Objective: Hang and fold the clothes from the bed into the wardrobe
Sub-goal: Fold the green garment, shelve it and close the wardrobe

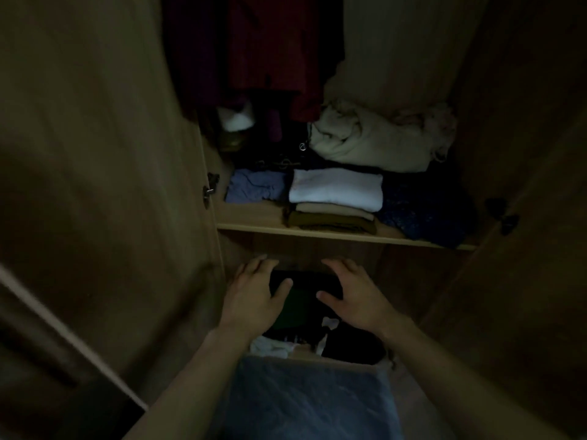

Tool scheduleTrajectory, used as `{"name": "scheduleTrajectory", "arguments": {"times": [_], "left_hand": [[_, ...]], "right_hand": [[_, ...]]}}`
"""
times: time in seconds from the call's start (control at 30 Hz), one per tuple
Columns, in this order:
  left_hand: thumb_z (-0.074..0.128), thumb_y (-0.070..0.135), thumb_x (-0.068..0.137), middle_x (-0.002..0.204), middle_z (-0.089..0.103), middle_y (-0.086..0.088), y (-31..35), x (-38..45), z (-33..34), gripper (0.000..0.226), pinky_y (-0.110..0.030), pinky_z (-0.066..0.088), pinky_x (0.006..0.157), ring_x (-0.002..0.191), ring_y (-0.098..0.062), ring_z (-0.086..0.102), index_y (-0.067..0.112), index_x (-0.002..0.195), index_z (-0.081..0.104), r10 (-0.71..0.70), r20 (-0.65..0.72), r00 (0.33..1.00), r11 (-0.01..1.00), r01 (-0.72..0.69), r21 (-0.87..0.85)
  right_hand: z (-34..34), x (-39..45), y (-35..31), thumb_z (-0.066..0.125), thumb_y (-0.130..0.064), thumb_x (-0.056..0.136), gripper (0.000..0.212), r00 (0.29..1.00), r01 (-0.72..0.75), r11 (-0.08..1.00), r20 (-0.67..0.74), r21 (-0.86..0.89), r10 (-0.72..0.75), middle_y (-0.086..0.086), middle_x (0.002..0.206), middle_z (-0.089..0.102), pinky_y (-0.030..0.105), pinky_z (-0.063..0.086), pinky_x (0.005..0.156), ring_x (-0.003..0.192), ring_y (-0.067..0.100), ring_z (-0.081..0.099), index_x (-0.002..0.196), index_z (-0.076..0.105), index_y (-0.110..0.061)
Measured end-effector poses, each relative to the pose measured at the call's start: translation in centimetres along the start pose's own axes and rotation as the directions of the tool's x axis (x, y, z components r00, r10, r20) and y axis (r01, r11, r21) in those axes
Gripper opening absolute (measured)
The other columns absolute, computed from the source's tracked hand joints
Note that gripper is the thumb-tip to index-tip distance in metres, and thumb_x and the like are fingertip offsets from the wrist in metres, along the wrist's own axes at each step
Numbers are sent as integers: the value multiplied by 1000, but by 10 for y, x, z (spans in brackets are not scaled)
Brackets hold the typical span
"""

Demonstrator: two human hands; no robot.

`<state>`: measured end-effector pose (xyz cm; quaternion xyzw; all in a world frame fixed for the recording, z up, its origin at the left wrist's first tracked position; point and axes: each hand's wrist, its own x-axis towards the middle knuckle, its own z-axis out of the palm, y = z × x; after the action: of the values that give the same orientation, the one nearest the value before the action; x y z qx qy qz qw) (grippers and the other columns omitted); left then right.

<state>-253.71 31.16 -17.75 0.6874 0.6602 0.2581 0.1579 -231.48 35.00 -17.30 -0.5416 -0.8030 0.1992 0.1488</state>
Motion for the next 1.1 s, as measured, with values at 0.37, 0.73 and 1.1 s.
{"name": "scheduleTrajectory", "arguments": {"times": [0.37,0.73,1.1], "left_hand": [[44,55,97,151,37,6,71,-56,-7,51,-42,36,109,137,-19,32,29,141,43,185,0,983,976,-183,-118],[45,55,97,141,42,14,203,-58,-4,44,-32,37,102,129,-11,38,34,136,45,440,-65,896,874,-444,-195],[46,57,95,150,33,17,370,-63,45,50,-34,32,114,136,-8,30,38,141,40,487,-25,873,860,-484,-159]], "right_hand": [[-63,-124,-26,55,-54,92,67,965,-96,991,-254,-91,70,-3,152,34,38,37,111,139,20,31,150,29,-31],[-159,-217,6,54,-51,95,68,875,-85,992,-484,-96,28,-6,156,28,30,30,116,144,10,24,152,26,-28],[-270,-306,99,50,-50,95,56,702,31,995,-707,-100,-93,-15,150,34,17,28,113,140,-1,29,146,35,-35]]}}
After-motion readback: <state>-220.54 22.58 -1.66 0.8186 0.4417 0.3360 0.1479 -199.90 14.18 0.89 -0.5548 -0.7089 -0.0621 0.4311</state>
